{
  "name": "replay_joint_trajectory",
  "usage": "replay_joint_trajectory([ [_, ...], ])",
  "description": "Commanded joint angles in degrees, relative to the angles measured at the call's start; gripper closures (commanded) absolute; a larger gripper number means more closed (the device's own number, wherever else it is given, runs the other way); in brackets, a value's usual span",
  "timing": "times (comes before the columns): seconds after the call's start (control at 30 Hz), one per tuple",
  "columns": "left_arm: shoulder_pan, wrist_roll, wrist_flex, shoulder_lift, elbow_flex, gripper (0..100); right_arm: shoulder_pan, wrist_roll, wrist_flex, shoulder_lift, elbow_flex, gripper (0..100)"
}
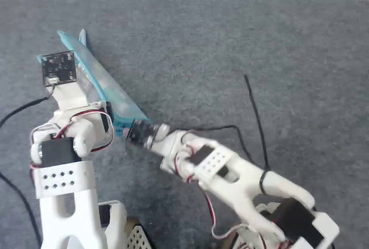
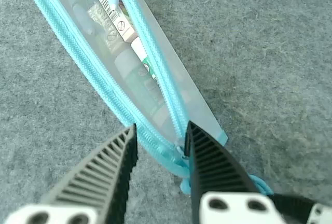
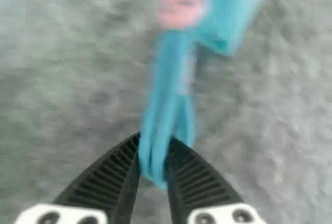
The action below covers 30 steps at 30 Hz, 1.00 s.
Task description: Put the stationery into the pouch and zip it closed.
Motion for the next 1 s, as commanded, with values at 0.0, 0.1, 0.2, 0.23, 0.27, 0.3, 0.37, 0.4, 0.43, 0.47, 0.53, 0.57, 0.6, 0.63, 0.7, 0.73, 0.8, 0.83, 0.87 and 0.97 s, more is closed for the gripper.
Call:
replay_joint_trajectory([
  [0.0,-0.1,-0.1,-1.7,-0.9,-2.9,86,6.4,-0.5,3.7,-3.1,-4.8,99.1],
  [0.1,-0.4,-0.1,-1.8,-1.3,-3.3,86,11.9,-0.4,10.5,-8.8,-5.5,99.1],
  [0.2,-0.4,-0.1,-1.8,-1.1,-4.1,86,20.1,-0.2,16.5,-16.6,-5.5,99.1],
  [0.23,-0.3,-0.1,-1.8,-1.1,-4.2,86,23.1,0.6,18.2,-19.2,-5.5,99.1],
  [0.27,-0.2,-0.1,-1.8,-1.2,-4.2,86,25.8,2.5,19.8,-21.8,-5.5,99.1],
  [0.3,-0.1,-0.1,-1.8,-1.2,-4.2,86,28.4,4.9,21.5,-24.3,-5.5,99.1],
  [0.37,0.0,0.0,-1.8,-1.2,-4.2,86,33.2,8.6,24.7,-28.9,-5.5,99.1],
  [0.4,0.0,0.0,-1.8,-1.2,-4.2,86,35.3,9.8,26.0,-31.0,-5.5,99.1],
  [0.43,0.0,0.0,-1.8,-1.2,-4.3,86,37.3,10.9,27.0,-32.7,-5.5,99.1],
  [0.47,0.0,0.0,-1.8,-1.2,-4.3,86,39.0,11.7,27.9,-34.5,-5.5,99.1],
  [0.53,0.0,0.0,-1.8,-1.0,-4.6,85,41.5,12.3,29.6,-37.6,-5.5,99.1],
  [0.57,-0.1,0.0,-1.8,-0.9,-4.8,85,42.3,12.3,30.4,-39.1,-5.5,99.1],
  [0.6,-0.1,0.0,-1.8,-0.9,-4.8,85,42.8,12.3,31.0,-40.3,-5.5,99.1],
  [0.63,-0.1,0.0,-1.8,-0.9,-4.8,85,42.9,12.3,31.7,-41.5,-5.5,99.1],
  [0.7,-0.1,0.0,-1.8,-0.8,-4.4,85,43.1,12.3,33.5,-43.8,-5.5,99.1],
  [0.73,-0.1,0.0,-2.1,-0.8,-4.3,85,43.3,12.3,34.3,-44.9,-5.5,99.1],
  [0.8,-0.4,0.0,-3.9,-0.8,-3.0,85,43.7,12.4,36.0,-46.8,-5.5,99.1],
  [0.83,-0.4,0.0,-5.2,-0.8,-2.2,85,44.6,12.4,36.8,-47.5,-5.5,99.1],
  [0.87,-0.4,0.0,-6.9,-0.8,-0.8,85,45.4,12.4,37.3,-48.3,-5.5,99.1],
  [0.97,-0.4,0.0,-13.3,-0.7,3.6,85,47.6,13.6,39.0,-50.2,-5.5,99.1],
])
